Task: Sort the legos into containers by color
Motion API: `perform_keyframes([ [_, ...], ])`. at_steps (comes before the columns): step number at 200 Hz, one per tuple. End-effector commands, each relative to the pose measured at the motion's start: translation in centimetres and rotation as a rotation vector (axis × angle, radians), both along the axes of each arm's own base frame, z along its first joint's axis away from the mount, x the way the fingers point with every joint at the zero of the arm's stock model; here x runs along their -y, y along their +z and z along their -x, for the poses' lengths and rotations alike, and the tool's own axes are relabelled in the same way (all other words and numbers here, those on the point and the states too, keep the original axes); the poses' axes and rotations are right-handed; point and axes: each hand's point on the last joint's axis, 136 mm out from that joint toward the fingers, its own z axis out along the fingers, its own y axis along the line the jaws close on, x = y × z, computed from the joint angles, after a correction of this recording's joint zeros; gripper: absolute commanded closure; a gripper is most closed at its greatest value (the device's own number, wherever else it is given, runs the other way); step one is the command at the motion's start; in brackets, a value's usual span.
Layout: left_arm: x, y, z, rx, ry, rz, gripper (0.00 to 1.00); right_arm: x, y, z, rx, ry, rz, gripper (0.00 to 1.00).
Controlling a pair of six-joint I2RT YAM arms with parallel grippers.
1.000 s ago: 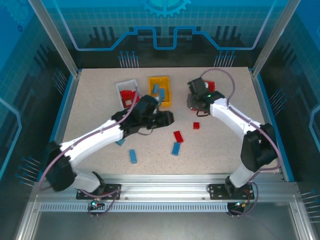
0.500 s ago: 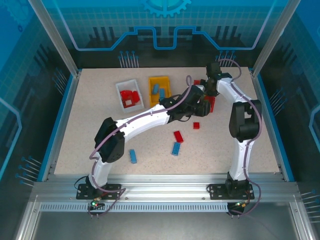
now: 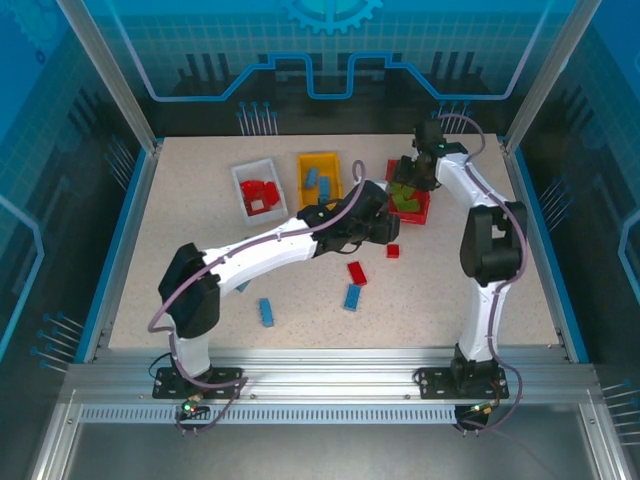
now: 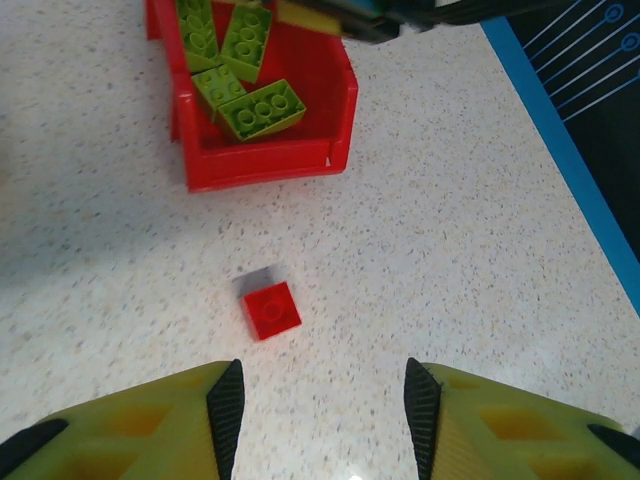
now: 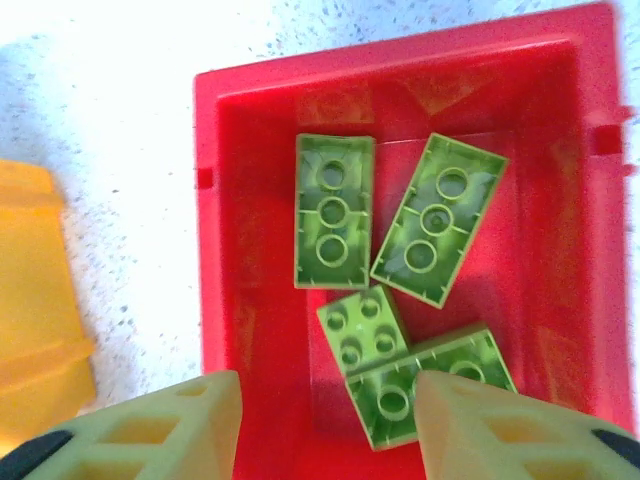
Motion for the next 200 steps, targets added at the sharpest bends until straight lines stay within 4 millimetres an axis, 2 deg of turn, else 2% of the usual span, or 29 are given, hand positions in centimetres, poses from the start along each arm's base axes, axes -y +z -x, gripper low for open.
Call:
perform_keyframes([
  [1,-3.7,1.8,1.8,-0.01,0.089,-0.01,0.5,-0.8,7.8,1.8,0.176,0.029,0.01,0.52],
  [15,-7.1,0.8,2.9,-0.061,0.17,-0.048,0.5,-2.2,10.1,3.8,0.245,0.071,0.018,0.52],
  [24,-9.8,0.0,3.5,-0.099,0.236,-0.067,0.49,-3.8,10.8,5.4,0.283,0.121,0.012,0.52],
  [34,-12.8,-1.4,4.3,-0.15,0.302,-0.085,0.49,-6.6,11.7,7.6,0.34,0.214,-0.005,0.51],
  [45,-16.3,-2.6,5.2,-0.201,0.371,-0.096,0.49,-10.3,11.7,10.6,0.386,0.347,-0.024,0.5],
  [48,-17.3,-3.0,5.5,-0.217,0.39,-0.103,0.49,-11.4,10.8,11.5,0.38,0.391,-0.023,0.49],
  [72,-24.5,-5.8,7.6,-0.298,0.508,-0.159,0.43,-19.0,9.0,19.3,0.424,0.659,-0.05,0.45],
  [88,-28.6,-7.5,8.9,-0.34,0.568,-0.224,0.34,-22.0,6.9,23.2,0.397,0.739,-0.083,0.42],
  [106,-32.1,-9.2,10.0,-0.379,0.629,-0.27,0.2,-24.5,4.6,26.0,0.348,0.784,-0.116,0.4],
  [133,-35.2,-11.2,9.7,-0.403,0.697,-0.263,0.1,-28.0,2.7,28.9,0.304,0.866,-0.131,0.39],
  [156,-36.2,-12.7,7.7,-0.409,0.732,-0.186,0.07,-30.2,2.2,29.9,0.288,0.917,-0.13,0.38],
  [177,-35.9,-13.3,5.4,-0.378,0.696,-0.139,0.07,-31.3,2.3,30.2,0.286,0.94,-0.128,0.38],
  [200,-35.0,-14.5,4.8,-0.402,0.644,-0.132,0.07,-31.4,2.3,30.1,0.285,0.939,-0.125,0.38],
])
